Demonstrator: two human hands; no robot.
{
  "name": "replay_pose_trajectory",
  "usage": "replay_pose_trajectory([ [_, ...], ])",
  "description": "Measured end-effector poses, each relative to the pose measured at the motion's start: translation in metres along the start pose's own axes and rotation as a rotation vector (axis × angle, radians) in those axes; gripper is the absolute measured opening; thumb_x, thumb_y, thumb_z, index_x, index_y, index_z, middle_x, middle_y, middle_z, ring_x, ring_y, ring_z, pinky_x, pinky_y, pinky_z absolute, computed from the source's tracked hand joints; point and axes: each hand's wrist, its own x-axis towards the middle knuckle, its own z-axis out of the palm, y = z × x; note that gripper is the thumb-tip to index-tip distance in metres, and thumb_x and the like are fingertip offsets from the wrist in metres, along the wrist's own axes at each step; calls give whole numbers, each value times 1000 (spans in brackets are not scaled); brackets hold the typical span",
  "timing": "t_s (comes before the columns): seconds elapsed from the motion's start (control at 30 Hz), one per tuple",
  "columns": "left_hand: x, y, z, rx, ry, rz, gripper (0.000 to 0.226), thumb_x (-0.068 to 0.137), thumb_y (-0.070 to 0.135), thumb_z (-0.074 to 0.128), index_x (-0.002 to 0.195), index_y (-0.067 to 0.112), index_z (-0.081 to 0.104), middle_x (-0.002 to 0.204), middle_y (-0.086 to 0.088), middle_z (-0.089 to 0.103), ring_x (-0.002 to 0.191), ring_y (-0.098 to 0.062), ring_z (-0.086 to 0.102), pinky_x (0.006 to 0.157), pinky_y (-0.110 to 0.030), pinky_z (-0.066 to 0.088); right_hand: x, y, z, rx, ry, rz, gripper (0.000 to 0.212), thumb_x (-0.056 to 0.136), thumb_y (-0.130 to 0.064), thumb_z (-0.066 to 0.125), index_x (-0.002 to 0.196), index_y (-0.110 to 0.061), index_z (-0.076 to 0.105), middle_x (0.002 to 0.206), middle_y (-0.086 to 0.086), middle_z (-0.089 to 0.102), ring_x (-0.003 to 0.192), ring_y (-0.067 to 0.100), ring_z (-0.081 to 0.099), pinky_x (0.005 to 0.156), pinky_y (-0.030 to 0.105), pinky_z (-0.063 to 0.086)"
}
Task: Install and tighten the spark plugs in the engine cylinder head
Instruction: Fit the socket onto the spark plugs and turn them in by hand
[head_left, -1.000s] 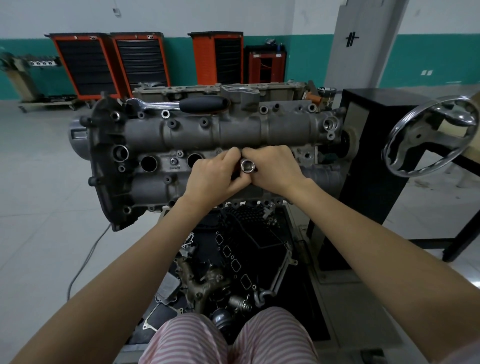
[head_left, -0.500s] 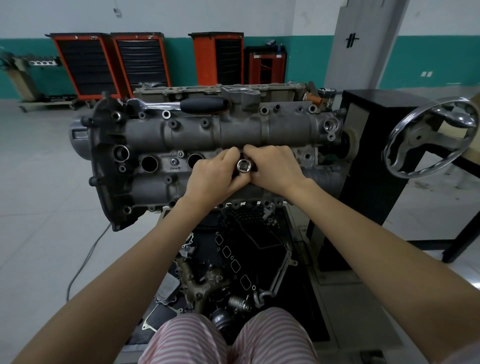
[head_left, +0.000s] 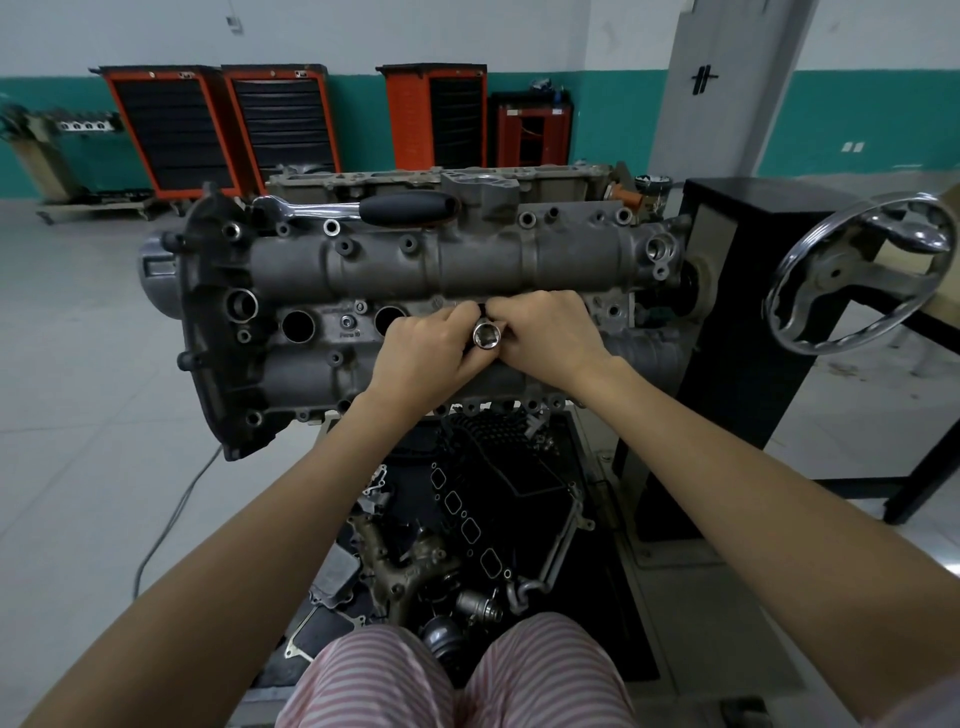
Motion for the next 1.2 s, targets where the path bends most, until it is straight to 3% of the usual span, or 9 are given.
replay_pose_trajectory([
  [0.17, 1, 2, -1, 40, 6, 3, 30, 79, 27, 49, 63, 2, 49, 52, -7, 49, 38, -28, 47, 42, -20, 21, 1, 3, 4, -59, -39, -5, 17, 81, -26, 55, 84, -9, 57, 77, 10, 67, 75, 35, 61, 54, 32, 30],
  [0.47, 2, 5, -2, 13, -9, -33, 28, 79, 26, 47, 66, 2, 49, 57, -8, 52, 39, -29, 48, 40, -22, 24, 1, 5, 6, -76, -28, -41, 20, 84, -29, 52, 81, -11, 60, 84, 9, 68, 82, 34, 62, 56, 32, 28],
  [0.6, -8, 10, 2, -57, 64, -169, 24, 81, 26, 50, 72, 3, 49, 64, -7, 51, 55, -18, 47, 47, -25, 29, 0, 2, 3, -19, 16, -34, 17, 77, -18, 62, 66, -6, 60, 69, 14, 66, 66, 35, 62, 51, 32, 30],
  [0.73, -15, 23, 5, -311, 204, -277, 26, 77, 17, 71, 91, 5, 52, 89, 2, 46, 81, -2, 40, 73, -11, 34, -2, -1, -2, -18, 91, -54, 26, 59, -9, 77, 50, -9, 53, 48, 9, 58, 42, 30, 55, 42, 22, 27],
  [0.87, -15, 33, 3, -350, 276, -364, 18, 76, 8, 74, 88, 12, 63, 88, 14, 55, 83, 8, 48, 76, -6, 36, -4, -2, -2, 58, 89, -64, 20, 62, -9, 72, 53, -6, 54, 50, 11, 58, 42, 30, 55, 40, 25, 33],
  [1.03, -17, 39, -4, -475, 244, -438, 23, 81, 1, 67, 103, 9, 68, 96, 13, 62, 89, 14, 54, 77, -3, 39, -10, -3, -2, 231, 62, 102, 26, 75, -21, 67, 92, -6, 55, 88, 7, 62, 80, 29, 58, 63, 31, 35],
  [1.13, -18, 44, -7, -527, 204, -495, 32, 84, -5, 58, 113, 8, 63, 104, 15, 61, 94, 16, 55, 81, -3, 39, -17, -17, 2, 353, 109, 117, 44, 76, -9, 67, 118, -3, 57, 112, 9, 59, 104, 26, 54, 88, 34, 38],
  [1.2, -19, 49, -9, -595, 211, -553, 33, 86, -6, 55, 114, 10, 60, 103, 22, 60, 94, 13, 57, 79, -3, 41, -19, -26, 4, 502, 172, 185, 48, 76, 1, 63, 123, -2, 54, 118, 11, 58, 110, 25, 53, 96, 33, 39],
])
